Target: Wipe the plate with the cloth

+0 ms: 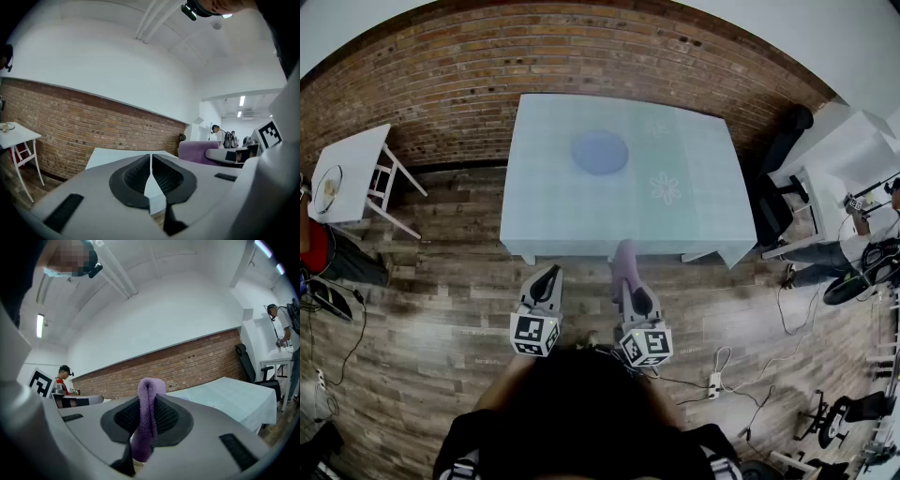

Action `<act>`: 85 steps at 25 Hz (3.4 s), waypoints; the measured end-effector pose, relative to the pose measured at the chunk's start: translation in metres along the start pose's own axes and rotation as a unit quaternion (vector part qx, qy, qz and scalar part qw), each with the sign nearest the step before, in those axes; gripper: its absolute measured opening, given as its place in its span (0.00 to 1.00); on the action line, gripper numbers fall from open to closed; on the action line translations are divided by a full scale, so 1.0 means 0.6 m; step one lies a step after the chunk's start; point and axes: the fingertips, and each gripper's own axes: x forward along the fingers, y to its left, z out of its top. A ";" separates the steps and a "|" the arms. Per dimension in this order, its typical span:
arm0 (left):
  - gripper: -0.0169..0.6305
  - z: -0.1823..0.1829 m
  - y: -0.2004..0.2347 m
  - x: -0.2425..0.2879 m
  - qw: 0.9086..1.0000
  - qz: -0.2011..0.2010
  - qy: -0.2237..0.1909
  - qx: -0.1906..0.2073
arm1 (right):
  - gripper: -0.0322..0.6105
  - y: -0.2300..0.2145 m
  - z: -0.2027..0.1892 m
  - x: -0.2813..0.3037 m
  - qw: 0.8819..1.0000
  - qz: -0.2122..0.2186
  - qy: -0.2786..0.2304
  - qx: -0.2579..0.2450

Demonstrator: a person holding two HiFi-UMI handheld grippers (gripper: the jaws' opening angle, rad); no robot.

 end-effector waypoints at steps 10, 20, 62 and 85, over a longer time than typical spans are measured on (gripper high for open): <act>0.09 0.001 -0.010 -0.006 1.000 -0.003 -0.004 -0.003 | 0.16 0.002 0.003 -0.009 1.000 0.004 -0.001 -0.005; 0.09 0.000 0.005 -0.020 1.000 -0.004 -0.004 -0.005 | 0.16 0.016 0.001 -0.007 1.000 -0.007 -0.003 0.001; 0.09 0.001 0.094 0.220 0.999 0.013 0.008 -0.028 | 0.16 -0.104 0.002 0.230 1.000 0.000 0.009 0.010; 0.09 0.006 0.149 0.469 0.995 0.076 0.050 -0.039 | 0.16 -0.286 0.020 0.462 0.998 0.040 0.048 0.016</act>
